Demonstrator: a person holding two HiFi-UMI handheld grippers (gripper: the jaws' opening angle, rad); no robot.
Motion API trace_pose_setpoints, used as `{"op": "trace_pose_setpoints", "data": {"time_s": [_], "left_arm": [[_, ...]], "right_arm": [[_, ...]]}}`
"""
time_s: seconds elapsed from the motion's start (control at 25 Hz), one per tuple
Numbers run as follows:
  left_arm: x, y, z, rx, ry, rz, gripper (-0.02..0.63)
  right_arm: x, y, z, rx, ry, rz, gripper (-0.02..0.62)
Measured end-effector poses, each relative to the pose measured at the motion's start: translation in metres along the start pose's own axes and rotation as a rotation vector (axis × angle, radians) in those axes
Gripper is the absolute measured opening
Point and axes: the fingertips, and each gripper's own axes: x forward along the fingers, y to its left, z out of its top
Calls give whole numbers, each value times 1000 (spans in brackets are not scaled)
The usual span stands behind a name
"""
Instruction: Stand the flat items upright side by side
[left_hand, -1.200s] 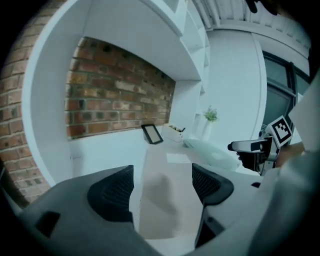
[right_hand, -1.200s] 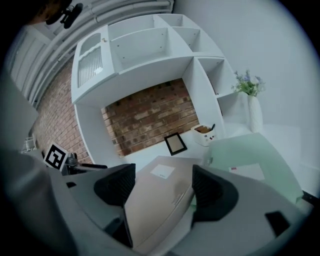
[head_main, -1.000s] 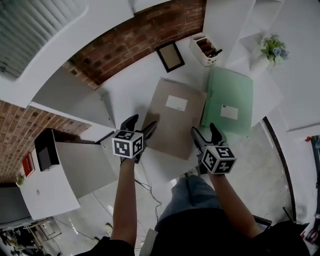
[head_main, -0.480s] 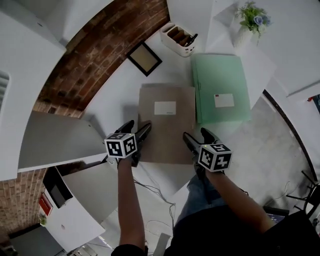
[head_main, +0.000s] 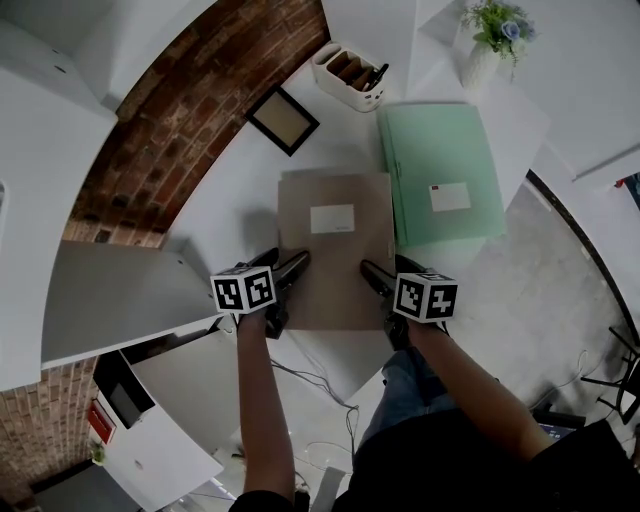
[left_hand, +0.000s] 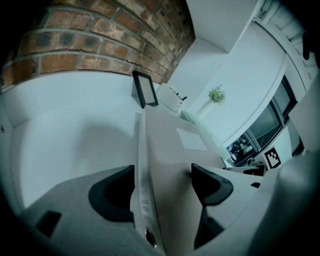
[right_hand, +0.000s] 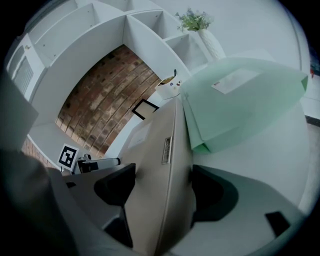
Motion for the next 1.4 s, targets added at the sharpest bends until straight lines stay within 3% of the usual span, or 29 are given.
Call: {"op": "trace_pose_setpoints", "data": {"time_s": [0.24,0.68,0.88,1.16,1.4], "left_arm": [[4,-4,-3,-72,-21,-29,327],[-17,-12,-8,-49,-130,53,321],[-44,-27,3,-51,-267,74,321],[-94,-57,30,21,-509,112,321],[-127,-78,26,134,-645,156,321]], "right_arm": [[1,-2,2,-3,7,-2,338],[-8,10,-4,-60,27,10,325],[-24,33,18,-186,-46,62,325],[-54,74,54,-391,-197,197,327],[-75,99,62,-683,-305,298,325]]}}
